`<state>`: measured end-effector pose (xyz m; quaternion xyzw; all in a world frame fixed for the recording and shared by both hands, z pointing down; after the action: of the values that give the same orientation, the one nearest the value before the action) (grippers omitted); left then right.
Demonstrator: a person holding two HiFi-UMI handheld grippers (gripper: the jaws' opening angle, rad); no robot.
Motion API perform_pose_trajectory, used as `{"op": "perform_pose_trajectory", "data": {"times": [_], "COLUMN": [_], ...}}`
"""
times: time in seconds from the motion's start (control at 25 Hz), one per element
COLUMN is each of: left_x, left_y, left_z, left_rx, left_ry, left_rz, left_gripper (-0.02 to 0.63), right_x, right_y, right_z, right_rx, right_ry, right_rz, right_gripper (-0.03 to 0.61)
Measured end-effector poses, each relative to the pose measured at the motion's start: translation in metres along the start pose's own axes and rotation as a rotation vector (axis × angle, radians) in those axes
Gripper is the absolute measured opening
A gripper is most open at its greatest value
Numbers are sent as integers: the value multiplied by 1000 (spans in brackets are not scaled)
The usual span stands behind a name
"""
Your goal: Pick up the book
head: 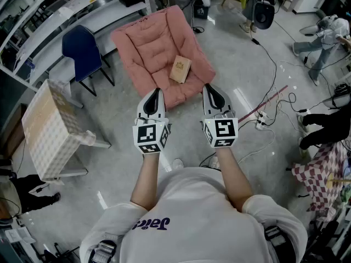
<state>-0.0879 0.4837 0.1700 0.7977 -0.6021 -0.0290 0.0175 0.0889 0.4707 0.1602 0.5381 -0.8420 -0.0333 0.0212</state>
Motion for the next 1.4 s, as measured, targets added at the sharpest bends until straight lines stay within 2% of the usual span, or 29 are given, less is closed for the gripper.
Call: {"op": "perform_pose_trajectory", "data": {"times": [0.36,0.56,0.8,1.12,1.4], "left_x": [-22,-17,6,86,182], "left_y": [22,23,30,46,46], "left_z": [-26,-43,-48,-46,-31], "left_rx": [-87,-119,-130,-94,-66], "left_ry": [55,81,93,106,90], "left_rz": [-43,-59,-47,-24,-6], "left_gripper": [17,15,17,16,16], "right_x": [-7,0,32,121,204], "right_y": [55,60,55,30,-37], "right_z": [-26,-38,-41,-51,-47], "right_rx": [36,39,52,111,139], "right_ry": [63,104,96,108,104], "right_rz": [58,62,103,221,251], "right_gripper": [20,20,20,20,20]}}
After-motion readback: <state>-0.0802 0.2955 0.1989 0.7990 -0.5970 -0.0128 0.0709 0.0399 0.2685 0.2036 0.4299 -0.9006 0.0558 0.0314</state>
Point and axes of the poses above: the fingertips, and each gripper's own axes: x forward along the fingers, y to its left, z out of its top, the point moved 3 cm from there along -x, backward along the fingers
